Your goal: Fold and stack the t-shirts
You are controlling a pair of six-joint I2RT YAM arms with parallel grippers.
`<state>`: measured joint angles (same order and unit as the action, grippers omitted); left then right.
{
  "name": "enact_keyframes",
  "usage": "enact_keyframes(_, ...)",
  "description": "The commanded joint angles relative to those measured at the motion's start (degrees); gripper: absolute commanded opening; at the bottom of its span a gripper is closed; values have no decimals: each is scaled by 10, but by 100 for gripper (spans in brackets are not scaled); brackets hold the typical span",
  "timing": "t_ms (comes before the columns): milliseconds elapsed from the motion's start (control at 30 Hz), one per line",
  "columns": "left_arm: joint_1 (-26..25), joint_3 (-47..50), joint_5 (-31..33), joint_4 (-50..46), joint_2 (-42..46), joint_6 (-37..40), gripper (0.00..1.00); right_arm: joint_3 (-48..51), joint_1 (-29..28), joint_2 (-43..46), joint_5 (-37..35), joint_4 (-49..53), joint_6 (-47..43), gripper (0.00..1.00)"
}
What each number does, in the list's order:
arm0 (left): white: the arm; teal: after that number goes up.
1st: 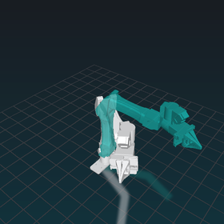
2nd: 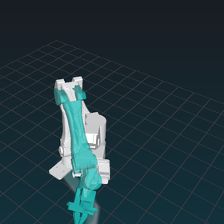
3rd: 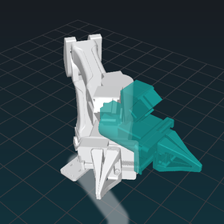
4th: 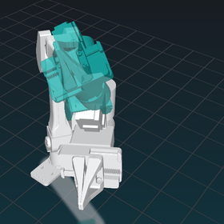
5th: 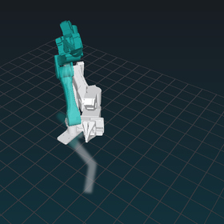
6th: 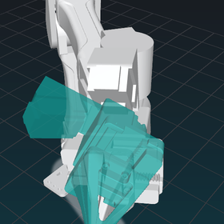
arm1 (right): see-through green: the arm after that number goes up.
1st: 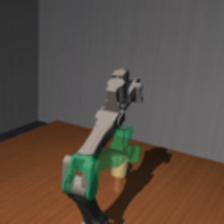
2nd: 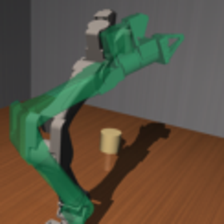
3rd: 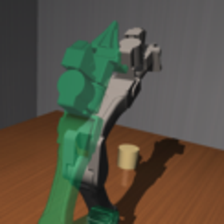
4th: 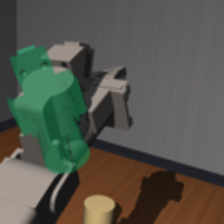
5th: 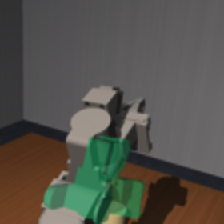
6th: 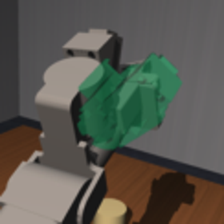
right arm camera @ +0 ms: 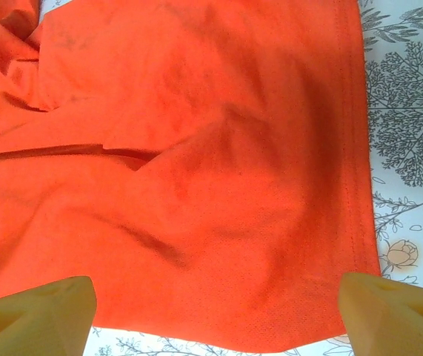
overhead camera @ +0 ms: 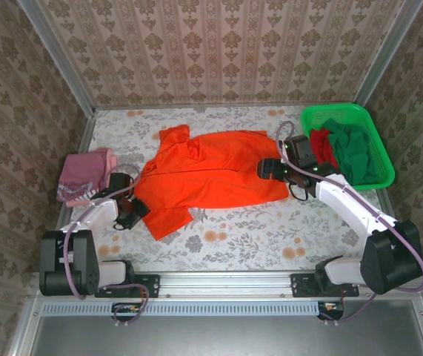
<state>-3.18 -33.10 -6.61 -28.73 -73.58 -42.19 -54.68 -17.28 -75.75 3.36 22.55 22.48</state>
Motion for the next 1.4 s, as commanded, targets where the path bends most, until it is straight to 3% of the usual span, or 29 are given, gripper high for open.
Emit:
enact_keyframes(0, -1, -19, -14, 40, -25, 16, 43, -11, 3, 2, -16, 12, -11, 86)
enact_keyframes(267, -5, -60, 3, -16, -60, 34, 38, -20, 14, -1, -26, 17, -22, 86)
enact_keyframes(433, -33, -89, 22, -60, -34, 13, 40, -15, 13, -3, -25, 13, -19, 86)
enact_keyframes(733, -32, -105, 52, -103, -54, 17, 40, -13, 14, -8, -23, 8, -19, 86)
enact_keyframes(1367, -58, -61, 8, -87, -54, -39, 40, 0, 17, -4, -24, 1, -11, 87)
